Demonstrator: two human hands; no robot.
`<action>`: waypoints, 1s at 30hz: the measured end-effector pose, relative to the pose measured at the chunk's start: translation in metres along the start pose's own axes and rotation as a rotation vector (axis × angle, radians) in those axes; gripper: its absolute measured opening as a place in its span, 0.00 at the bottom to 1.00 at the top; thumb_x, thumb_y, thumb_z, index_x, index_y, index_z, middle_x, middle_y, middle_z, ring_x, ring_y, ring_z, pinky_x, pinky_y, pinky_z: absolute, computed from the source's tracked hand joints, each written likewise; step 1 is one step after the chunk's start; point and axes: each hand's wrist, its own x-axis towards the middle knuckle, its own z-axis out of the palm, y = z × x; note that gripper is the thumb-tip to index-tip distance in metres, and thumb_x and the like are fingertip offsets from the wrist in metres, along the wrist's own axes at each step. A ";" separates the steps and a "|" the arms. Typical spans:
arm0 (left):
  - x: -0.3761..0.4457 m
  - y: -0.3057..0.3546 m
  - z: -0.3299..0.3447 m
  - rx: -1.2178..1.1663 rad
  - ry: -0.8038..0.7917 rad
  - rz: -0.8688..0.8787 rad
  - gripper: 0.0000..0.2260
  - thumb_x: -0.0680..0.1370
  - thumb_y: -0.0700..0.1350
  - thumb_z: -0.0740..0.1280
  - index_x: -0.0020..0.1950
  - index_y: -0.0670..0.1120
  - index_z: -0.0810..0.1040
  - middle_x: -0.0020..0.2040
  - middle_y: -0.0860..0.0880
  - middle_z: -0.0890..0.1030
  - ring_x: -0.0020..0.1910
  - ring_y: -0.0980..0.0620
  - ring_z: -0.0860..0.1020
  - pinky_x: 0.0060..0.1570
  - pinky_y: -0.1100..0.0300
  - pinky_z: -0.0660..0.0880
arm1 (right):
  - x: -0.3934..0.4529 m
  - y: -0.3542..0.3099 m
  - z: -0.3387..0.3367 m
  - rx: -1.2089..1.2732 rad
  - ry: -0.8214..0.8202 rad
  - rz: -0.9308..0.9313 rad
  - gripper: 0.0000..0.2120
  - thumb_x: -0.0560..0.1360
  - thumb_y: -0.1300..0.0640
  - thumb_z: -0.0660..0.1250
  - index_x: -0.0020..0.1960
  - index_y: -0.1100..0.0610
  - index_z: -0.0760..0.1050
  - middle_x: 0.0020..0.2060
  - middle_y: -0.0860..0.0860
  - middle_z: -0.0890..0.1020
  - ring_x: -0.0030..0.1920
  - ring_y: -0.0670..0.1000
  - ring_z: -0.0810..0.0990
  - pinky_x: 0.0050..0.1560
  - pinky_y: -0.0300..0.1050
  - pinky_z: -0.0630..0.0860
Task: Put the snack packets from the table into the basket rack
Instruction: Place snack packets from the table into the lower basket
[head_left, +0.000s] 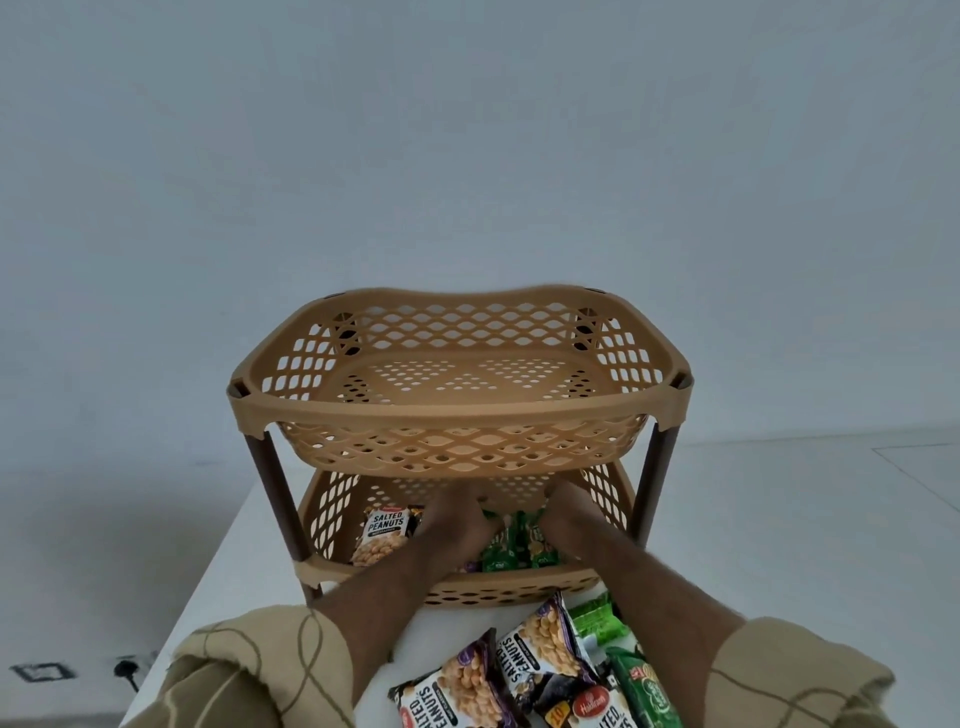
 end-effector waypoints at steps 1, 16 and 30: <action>-0.003 0.000 -0.007 -0.002 0.004 -0.011 0.13 0.75 0.49 0.72 0.58 0.49 0.82 0.52 0.52 0.84 0.47 0.54 0.81 0.44 0.61 0.78 | -0.005 -0.001 -0.002 -0.010 0.038 -0.018 0.10 0.76 0.66 0.61 0.53 0.59 0.78 0.45 0.51 0.81 0.45 0.51 0.80 0.45 0.46 0.80; -0.132 -0.012 -0.033 -0.162 0.375 0.175 0.10 0.76 0.43 0.68 0.44 0.60 0.77 0.40 0.58 0.80 0.42 0.60 0.78 0.36 0.69 0.73 | -0.113 -0.016 0.002 -0.120 0.465 -0.483 0.10 0.76 0.60 0.62 0.55 0.53 0.76 0.44 0.51 0.81 0.46 0.55 0.79 0.42 0.46 0.71; -0.246 -0.093 -0.028 0.482 -0.196 0.003 0.30 0.73 0.56 0.70 0.73 0.56 0.66 0.67 0.55 0.71 0.64 0.53 0.70 0.61 0.59 0.70 | -0.189 0.018 0.044 0.028 0.315 -0.475 0.08 0.77 0.57 0.64 0.54 0.52 0.80 0.48 0.46 0.82 0.46 0.47 0.79 0.49 0.46 0.77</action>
